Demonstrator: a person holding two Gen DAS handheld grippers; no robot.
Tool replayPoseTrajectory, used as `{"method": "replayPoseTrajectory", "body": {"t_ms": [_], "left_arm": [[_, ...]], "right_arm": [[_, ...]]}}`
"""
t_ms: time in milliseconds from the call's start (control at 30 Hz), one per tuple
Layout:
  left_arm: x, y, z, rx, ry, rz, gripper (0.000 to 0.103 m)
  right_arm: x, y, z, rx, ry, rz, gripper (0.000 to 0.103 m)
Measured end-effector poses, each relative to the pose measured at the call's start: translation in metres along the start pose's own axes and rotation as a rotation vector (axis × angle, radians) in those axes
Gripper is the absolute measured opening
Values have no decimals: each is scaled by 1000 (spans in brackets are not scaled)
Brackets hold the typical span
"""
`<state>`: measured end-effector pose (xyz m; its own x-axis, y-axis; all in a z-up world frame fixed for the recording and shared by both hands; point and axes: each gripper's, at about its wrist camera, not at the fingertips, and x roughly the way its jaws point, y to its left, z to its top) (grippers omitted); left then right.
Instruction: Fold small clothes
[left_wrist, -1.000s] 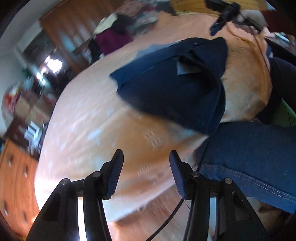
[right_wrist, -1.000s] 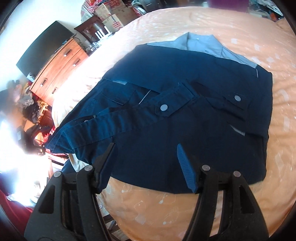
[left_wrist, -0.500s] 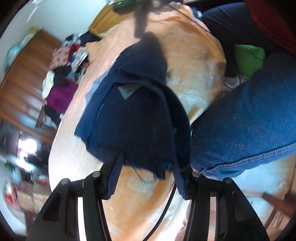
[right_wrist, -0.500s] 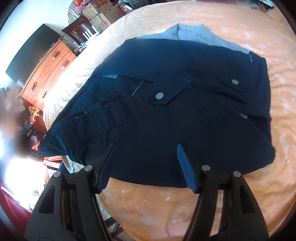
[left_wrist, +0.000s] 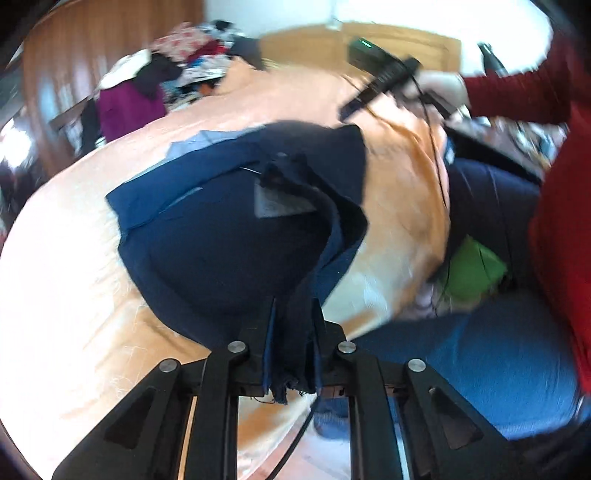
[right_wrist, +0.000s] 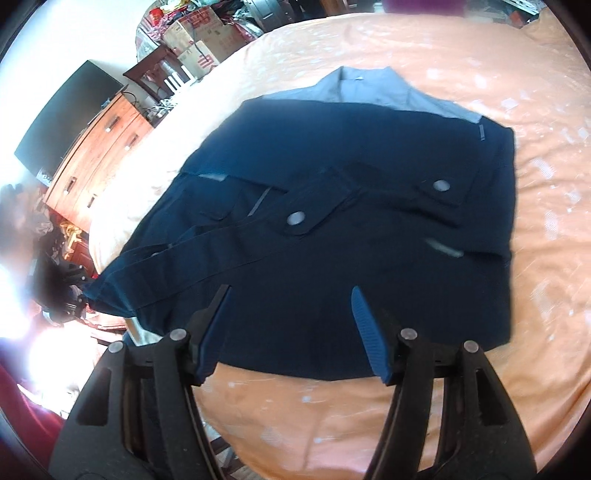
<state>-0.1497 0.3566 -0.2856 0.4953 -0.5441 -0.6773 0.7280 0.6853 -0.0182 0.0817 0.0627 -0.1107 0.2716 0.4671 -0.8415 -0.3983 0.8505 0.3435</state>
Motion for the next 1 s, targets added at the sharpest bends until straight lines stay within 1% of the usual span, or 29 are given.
{"method": "replayPoseTrajectory", "body": {"t_ms": [67, 133, 267, 333, 467, 567, 667, 767, 800, 833, 867, 900, 933, 967, 1000], "left_arm": [[3, 6, 1, -51, -14, 2, 15], [5, 8, 0, -74, -10, 1, 15], [14, 14, 4, -98, 27, -4, 15], [17, 18, 5, -125, 43, -12, 17], [28, 22, 6, -143, 88, 0, 19], [35, 25, 6, -155, 109, 2, 20], [41, 27, 7, -168, 122, 5, 20], [43, 29, 7, -181, 126, 5, 22], [44, 30, 7, -191, 126, 4, 22], [45, 32, 6, -196, 126, 3, 22], [45, 32, 6, -200, 127, 2, 21], [45, 32, 7, -200, 128, 3, 21], [45, 31, 7, -198, 128, 4, 20], [44, 31, 7, -199, 127, 7, 19], [44, 31, 7, -205, 124, 7, 19]], "right_arm": [[1, -11, 9, -6, 10, -3, 65], [6, -23, 20, -24, 25, -12, 67], [32, -40, 46, -78, 77, -23, 69], [46, -39, 59, -122, 92, -10, 69], [81, -32, 82, -199, 140, 29, 69], [97, -23, 96, -266, 138, 32, 69], [102, -19, 105, -288, 120, 69, 69], [122, -25, 108, -272, 163, 90, 70], [127, -26, 107, -265, 184, 99, 67], [132, -26, 104, -262, 204, 105, 59], [135, -24, 100, -266, 207, 88, 45], [132, -22, 97, -269, 192, 82, 27], [126, -22, 95, -260, 172, 86, 14], [114, -22, 93, -239, 134, 95, 8], [102, -22, 91, -223, 98, 106, 7]]}}
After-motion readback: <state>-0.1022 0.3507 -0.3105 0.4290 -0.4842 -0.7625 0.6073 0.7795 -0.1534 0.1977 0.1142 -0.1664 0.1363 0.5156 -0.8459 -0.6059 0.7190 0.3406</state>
